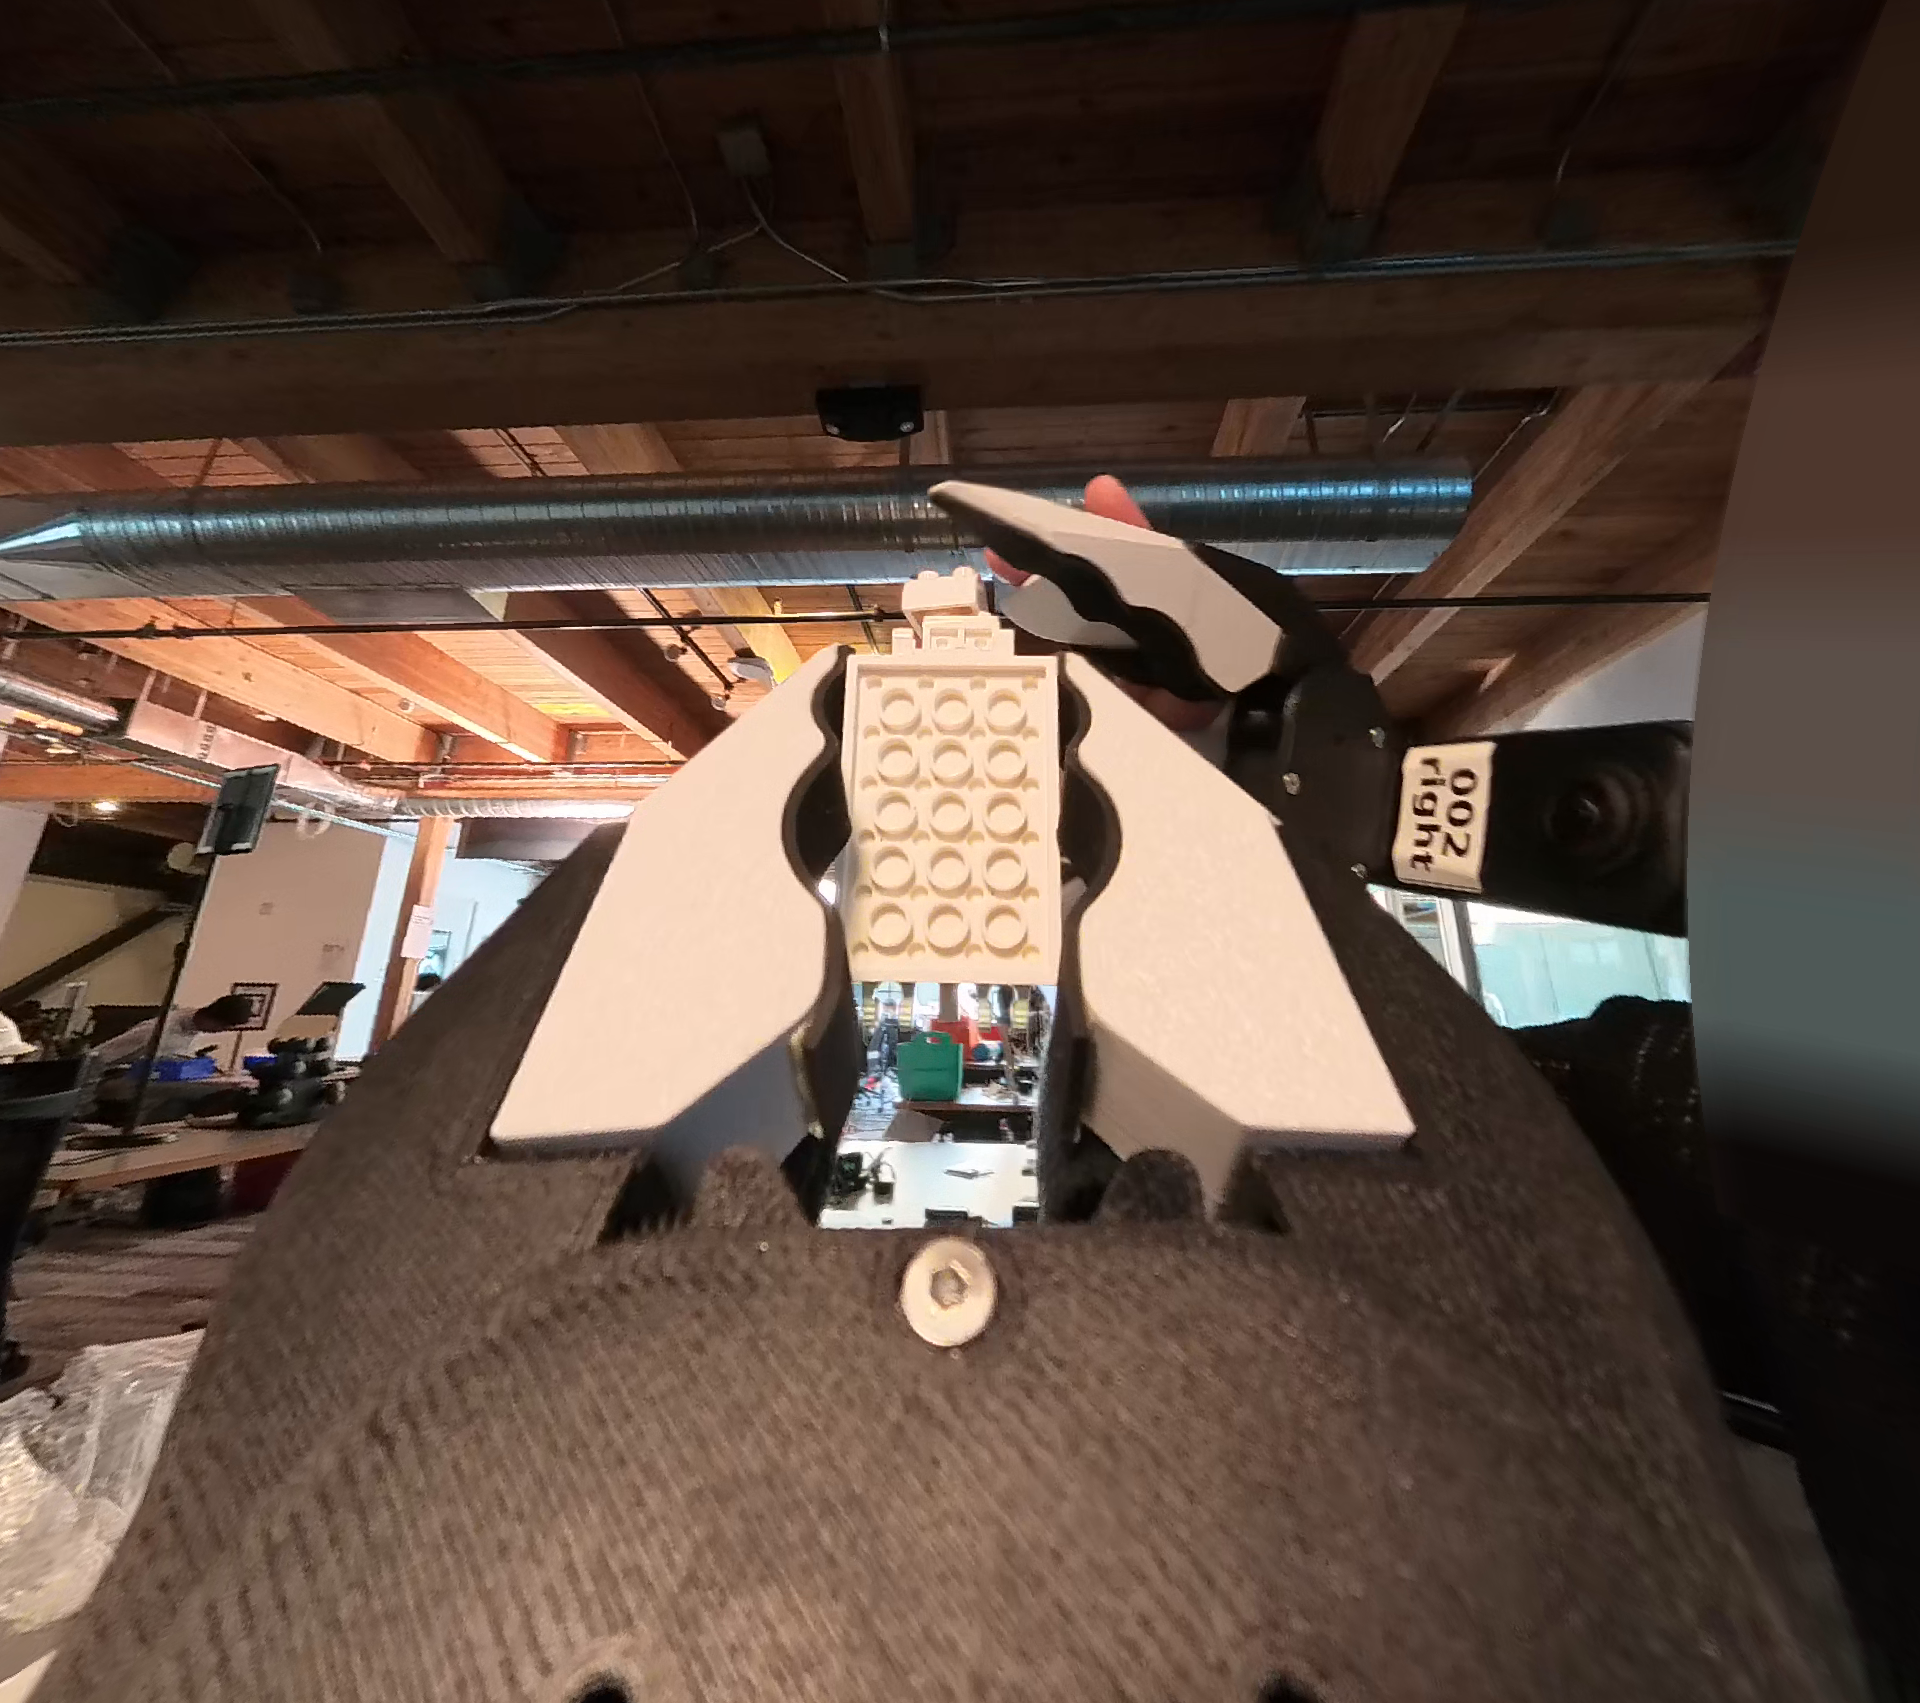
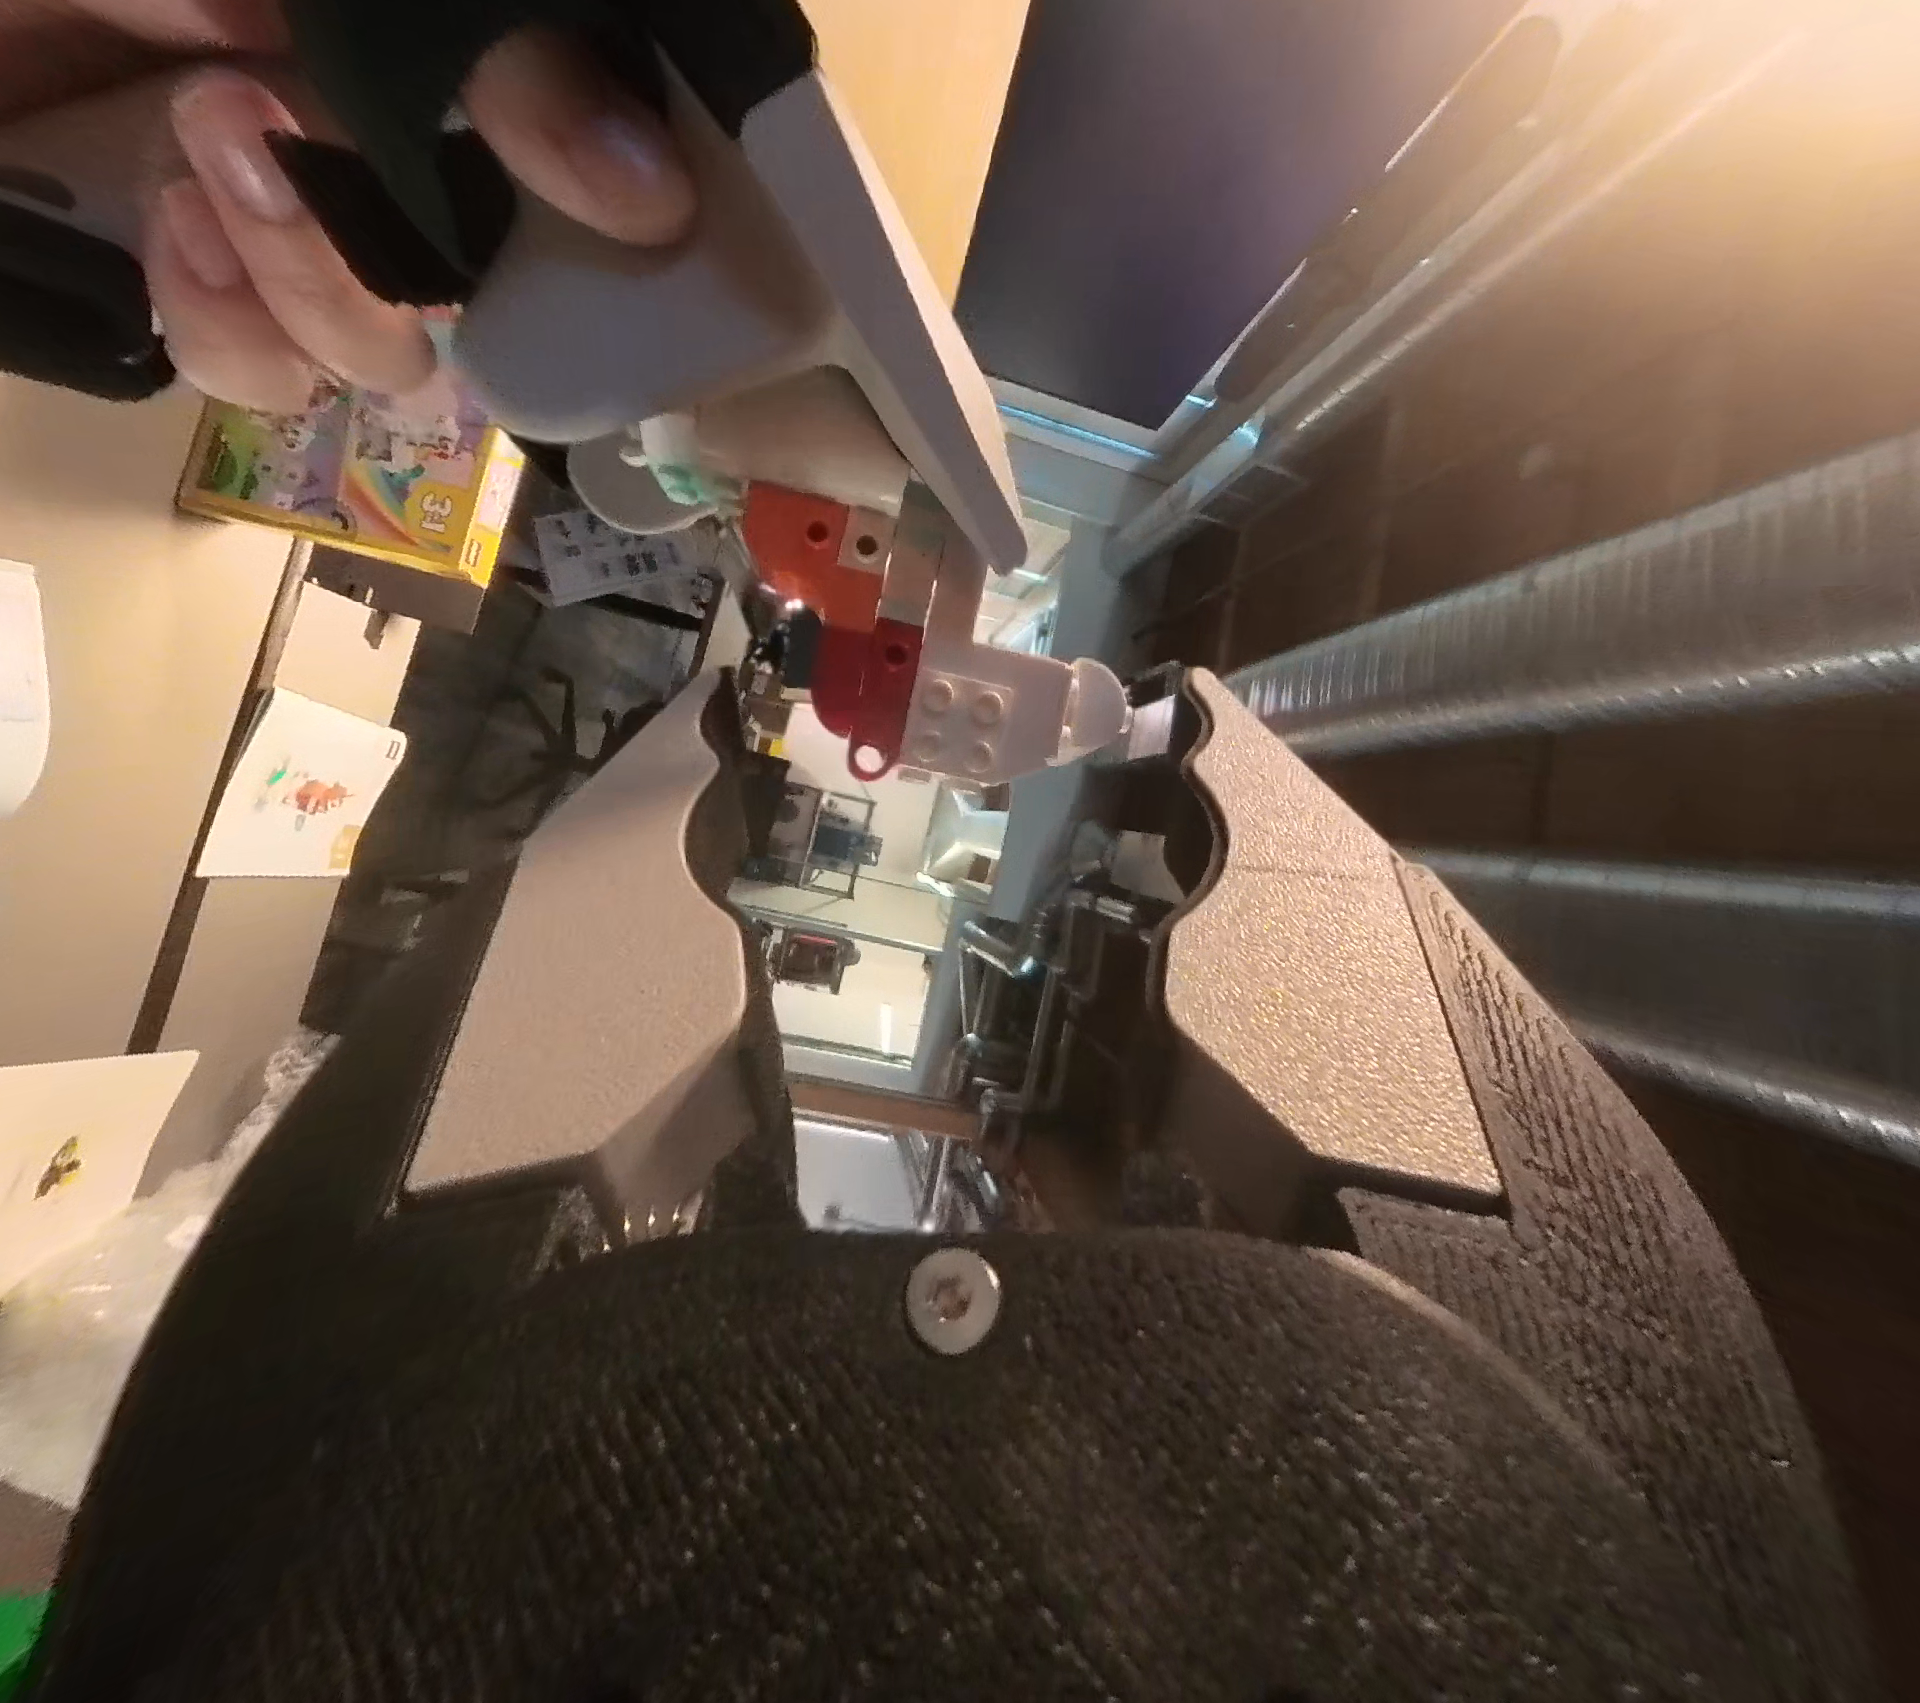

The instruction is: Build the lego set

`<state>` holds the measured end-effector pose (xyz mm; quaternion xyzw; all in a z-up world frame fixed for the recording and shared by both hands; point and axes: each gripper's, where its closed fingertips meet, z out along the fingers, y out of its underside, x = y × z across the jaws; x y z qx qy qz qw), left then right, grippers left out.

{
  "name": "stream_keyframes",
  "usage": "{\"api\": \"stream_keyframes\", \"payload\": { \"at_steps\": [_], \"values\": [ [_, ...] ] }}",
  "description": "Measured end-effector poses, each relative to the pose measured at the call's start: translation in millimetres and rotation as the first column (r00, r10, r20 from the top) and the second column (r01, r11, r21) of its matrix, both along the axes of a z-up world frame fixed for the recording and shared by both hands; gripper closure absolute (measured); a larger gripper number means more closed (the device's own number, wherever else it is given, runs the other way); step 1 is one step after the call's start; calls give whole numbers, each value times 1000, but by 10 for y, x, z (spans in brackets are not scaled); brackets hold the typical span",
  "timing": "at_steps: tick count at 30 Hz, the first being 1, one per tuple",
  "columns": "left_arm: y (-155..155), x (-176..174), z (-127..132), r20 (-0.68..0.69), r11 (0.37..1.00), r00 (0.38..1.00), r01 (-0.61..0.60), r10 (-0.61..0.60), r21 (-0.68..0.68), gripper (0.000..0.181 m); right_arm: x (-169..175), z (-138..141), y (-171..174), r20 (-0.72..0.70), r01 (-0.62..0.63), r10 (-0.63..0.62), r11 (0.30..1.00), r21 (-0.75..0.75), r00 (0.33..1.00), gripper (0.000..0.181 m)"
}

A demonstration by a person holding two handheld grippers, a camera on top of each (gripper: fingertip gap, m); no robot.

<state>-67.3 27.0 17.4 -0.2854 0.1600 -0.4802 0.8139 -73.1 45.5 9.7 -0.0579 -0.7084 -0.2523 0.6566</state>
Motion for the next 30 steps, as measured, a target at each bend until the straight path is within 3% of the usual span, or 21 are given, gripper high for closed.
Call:
{"api": "stream_keyframes", "payload": {
  "at_steps": [10, 30],
  "values": [
    [17, 23, -14, -26, 1000, 1000, 17, -17, -9, 145, 33, 28, 77, -6, 9, -9, 999, 42, 1000, 120],
    [54, 25, -21, -36, 996, 996, 86, -86, -10, 145, 91, 18, 52, -21, -50, 51, 996, 70, 998, 121]
  ]
}}
